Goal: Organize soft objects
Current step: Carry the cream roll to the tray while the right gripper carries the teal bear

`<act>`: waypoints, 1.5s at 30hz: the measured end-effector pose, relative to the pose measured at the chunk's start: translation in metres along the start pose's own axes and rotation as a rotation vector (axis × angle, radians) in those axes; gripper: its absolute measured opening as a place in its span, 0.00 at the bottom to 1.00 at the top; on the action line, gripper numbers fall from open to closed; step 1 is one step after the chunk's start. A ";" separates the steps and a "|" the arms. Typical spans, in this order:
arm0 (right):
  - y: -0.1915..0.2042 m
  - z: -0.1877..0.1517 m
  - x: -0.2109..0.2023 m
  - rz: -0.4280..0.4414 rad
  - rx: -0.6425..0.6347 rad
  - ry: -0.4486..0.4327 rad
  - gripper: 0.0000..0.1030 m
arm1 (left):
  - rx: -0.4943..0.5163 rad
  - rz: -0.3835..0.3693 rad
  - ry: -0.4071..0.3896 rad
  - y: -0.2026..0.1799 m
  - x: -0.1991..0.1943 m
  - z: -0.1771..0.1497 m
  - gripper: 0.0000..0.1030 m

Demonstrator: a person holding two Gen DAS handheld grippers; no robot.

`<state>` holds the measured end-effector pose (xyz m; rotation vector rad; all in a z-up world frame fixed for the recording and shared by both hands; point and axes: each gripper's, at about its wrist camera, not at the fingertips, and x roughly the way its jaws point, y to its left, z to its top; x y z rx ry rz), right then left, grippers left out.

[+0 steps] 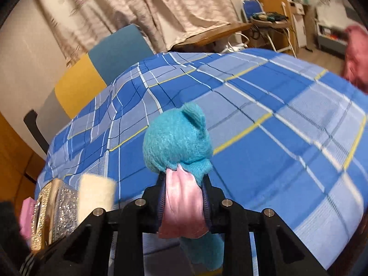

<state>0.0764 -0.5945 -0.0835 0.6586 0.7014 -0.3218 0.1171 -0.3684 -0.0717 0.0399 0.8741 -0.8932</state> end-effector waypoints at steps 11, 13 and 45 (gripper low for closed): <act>0.017 -0.034 -0.031 0.054 0.023 -0.034 0.27 | -0.027 -0.041 -0.112 0.029 -0.129 -0.055 0.32; 0.025 -0.038 -0.038 0.058 0.007 -0.044 0.27 | -0.055 0.000 -0.140 0.046 -0.148 -0.061 0.32; 0.262 -0.108 -0.150 0.459 -0.360 -0.147 0.27 | -0.796 0.383 -0.241 0.279 -0.266 -0.181 0.41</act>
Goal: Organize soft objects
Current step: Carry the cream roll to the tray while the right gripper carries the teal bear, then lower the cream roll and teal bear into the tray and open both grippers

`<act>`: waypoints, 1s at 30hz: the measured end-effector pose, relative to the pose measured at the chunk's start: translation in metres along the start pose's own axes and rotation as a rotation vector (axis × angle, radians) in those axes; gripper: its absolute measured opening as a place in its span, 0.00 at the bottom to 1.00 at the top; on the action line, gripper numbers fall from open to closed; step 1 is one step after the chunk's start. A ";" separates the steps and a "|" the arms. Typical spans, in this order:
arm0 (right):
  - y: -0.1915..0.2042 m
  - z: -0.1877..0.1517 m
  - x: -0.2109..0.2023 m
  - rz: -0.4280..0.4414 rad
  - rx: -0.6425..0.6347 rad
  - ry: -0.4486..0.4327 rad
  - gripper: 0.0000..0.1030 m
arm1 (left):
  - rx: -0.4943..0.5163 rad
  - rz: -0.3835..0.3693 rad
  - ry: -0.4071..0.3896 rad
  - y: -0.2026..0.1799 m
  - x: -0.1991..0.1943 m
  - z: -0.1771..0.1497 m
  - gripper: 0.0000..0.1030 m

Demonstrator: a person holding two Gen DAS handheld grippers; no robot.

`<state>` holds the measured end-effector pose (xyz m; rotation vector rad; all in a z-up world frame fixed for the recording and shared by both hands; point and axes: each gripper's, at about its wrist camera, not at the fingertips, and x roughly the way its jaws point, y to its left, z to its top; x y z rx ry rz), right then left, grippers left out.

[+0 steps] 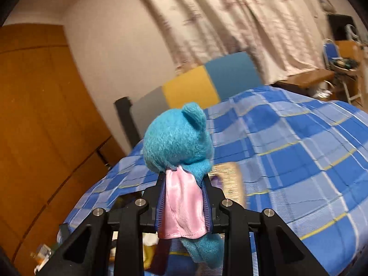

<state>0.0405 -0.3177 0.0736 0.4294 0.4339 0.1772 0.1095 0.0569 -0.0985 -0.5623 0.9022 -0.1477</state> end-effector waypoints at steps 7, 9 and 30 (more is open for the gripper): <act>0.049 -0.021 0.031 0.108 -0.062 0.105 0.28 | -0.047 0.009 0.000 0.009 -0.012 0.001 0.46; 0.060 -0.028 0.043 0.135 -0.072 0.147 0.28 | -0.028 0.022 -0.012 0.010 -0.016 0.002 0.46; 0.123 -0.088 0.217 0.098 -0.092 0.502 0.28 | 0.191 0.259 -0.128 0.002 -0.062 0.014 0.46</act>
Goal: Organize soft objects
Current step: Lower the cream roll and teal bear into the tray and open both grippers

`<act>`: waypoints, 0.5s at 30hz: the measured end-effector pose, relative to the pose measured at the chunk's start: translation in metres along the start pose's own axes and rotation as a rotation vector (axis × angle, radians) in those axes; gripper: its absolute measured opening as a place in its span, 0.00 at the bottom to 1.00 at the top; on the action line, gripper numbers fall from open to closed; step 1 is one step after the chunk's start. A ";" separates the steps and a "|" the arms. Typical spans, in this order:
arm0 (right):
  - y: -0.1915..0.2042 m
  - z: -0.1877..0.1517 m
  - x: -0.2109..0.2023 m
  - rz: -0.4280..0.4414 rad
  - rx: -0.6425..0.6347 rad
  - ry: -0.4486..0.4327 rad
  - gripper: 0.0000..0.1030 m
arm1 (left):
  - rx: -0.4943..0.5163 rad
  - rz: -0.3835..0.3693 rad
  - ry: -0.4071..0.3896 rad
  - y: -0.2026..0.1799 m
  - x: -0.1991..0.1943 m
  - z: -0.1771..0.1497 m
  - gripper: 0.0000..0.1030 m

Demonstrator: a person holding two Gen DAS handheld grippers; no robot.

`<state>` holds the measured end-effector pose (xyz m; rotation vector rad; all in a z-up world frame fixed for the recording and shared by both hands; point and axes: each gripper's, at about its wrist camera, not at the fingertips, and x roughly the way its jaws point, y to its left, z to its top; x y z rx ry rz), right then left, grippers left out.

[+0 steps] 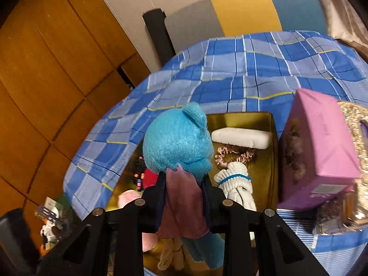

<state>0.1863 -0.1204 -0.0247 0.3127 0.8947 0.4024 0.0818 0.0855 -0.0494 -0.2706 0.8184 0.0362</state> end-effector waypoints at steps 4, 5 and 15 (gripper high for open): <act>0.001 -0.001 0.022 -0.048 -0.014 0.028 0.31 | -0.002 0.057 -0.002 0.005 -0.002 0.002 0.46; 0.000 -0.002 0.026 -0.066 -0.018 0.032 0.33 | 0.000 0.078 0.001 0.006 -0.002 0.003 0.46; 0.008 -0.007 0.004 -0.220 -0.108 -0.065 0.60 | -0.008 0.234 0.000 0.013 -0.007 0.007 0.46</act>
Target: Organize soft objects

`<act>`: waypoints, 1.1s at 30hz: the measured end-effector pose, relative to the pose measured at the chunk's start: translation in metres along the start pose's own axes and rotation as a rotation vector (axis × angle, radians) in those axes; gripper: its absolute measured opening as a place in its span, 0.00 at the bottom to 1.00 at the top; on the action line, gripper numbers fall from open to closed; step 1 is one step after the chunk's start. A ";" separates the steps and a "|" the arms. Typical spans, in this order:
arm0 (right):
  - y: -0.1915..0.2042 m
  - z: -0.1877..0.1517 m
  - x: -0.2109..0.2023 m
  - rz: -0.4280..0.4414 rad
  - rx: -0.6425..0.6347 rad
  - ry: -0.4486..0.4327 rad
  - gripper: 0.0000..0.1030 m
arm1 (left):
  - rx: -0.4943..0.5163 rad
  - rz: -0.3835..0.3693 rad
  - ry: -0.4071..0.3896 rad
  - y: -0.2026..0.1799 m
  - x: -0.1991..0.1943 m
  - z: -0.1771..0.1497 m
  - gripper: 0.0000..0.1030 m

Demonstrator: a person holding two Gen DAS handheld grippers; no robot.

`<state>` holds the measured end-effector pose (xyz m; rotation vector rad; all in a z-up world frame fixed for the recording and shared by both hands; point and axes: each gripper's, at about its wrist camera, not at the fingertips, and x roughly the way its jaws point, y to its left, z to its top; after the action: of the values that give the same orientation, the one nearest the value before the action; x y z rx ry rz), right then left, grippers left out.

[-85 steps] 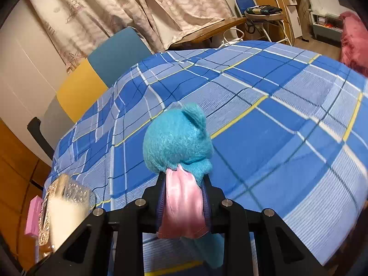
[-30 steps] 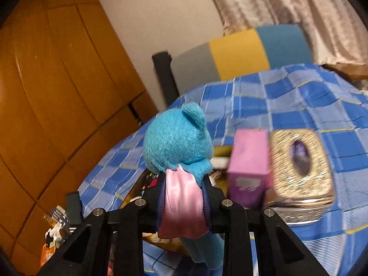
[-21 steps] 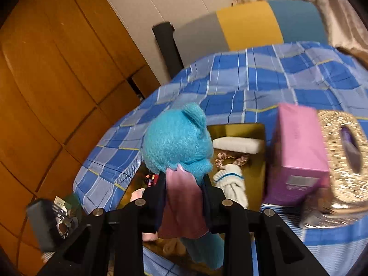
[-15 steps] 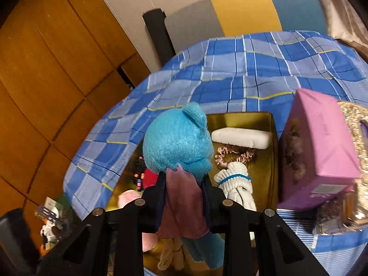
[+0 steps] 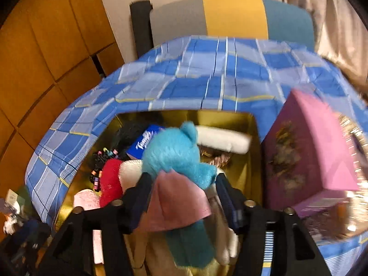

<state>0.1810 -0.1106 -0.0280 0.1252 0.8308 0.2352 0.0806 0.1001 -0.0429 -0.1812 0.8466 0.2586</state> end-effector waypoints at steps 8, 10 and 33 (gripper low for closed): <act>0.016 -0.002 -0.061 -0.008 -0.057 -0.149 0.81 | 0.002 0.045 0.007 0.000 -0.008 -0.002 0.46; 0.016 -0.005 -0.069 0.001 -0.041 -0.154 0.85 | 0.011 0.056 0.003 0.000 -0.012 -0.002 0.46; 0.011 -0.065 -0.134 -0.236 0.077 -0.154 1.00 | 0.084 0.094 -0.044 -0.001 -0.067 -0.025 0.46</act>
<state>0.0441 -0.1329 0.0265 0.1145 0.6946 -0.0283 0.0207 0.0826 -0.0087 -0.0572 0.8215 0.3138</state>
